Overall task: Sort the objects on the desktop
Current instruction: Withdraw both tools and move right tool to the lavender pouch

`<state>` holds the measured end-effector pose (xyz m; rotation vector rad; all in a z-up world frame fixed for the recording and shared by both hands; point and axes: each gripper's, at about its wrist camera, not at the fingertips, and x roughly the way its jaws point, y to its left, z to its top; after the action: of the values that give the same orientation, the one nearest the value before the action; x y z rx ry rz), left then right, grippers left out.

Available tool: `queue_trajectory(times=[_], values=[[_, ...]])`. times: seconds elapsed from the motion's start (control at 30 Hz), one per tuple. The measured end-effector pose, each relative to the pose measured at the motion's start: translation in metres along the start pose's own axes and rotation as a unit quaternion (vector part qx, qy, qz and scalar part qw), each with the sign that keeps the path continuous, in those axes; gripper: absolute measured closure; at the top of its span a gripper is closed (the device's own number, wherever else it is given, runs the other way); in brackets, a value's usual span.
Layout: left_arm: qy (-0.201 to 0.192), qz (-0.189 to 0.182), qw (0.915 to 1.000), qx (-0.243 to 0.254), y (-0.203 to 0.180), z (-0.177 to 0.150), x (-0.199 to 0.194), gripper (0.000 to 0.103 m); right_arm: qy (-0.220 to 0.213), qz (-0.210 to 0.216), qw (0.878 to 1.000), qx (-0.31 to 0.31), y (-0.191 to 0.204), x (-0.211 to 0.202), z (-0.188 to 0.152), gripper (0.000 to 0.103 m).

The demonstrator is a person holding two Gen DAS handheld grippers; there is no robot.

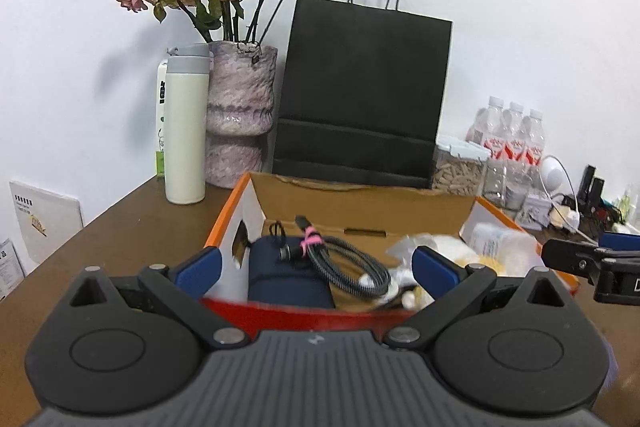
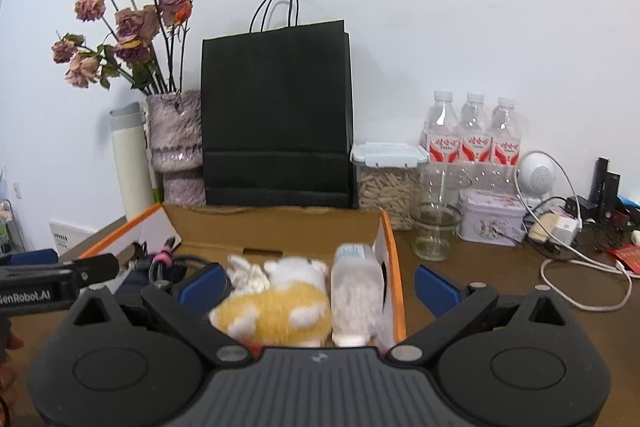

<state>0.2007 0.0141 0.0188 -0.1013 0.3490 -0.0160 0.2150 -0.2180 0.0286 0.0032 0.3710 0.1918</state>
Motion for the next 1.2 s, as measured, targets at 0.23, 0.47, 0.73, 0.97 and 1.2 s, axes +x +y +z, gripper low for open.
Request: queue_trajectory(times=[0.23,0.47,0.73,0.97,1.2], values=[[-0.001,-0.005,0.9999,0.012,-0.004,-0.017,-0.026,0.000,0.009,-0.009,1.000,-0.011,0.002,-0.028,-0.027,0.002],[0.005,-0.004,0.9998,0.019,-0.003,-0.033,-0.049,0.000,0.030,0.005,1.000,0.003,-0.005,-0.051,-0.051,0.002],[0.032,-0.001,0.9992,0.022,0.004,-0.046,-0.059,0.000,0.057,0.014,0.998,0.000,-0.006,-0.058,-0.071,0.002],[0.042,-0.004,0.9989,0.023,0.004,-0.047,-0.061,0.000,0.072,0.008,0.997,-0.014,0.000,-0.049,-0.078,0.002],[0.049,-0.007,0.9984,0.028,0.003,-0.047,-0.061,0.000,0.081,0.000,0.995,-0.065,0.016,-0.042,-0.083,0.011]])
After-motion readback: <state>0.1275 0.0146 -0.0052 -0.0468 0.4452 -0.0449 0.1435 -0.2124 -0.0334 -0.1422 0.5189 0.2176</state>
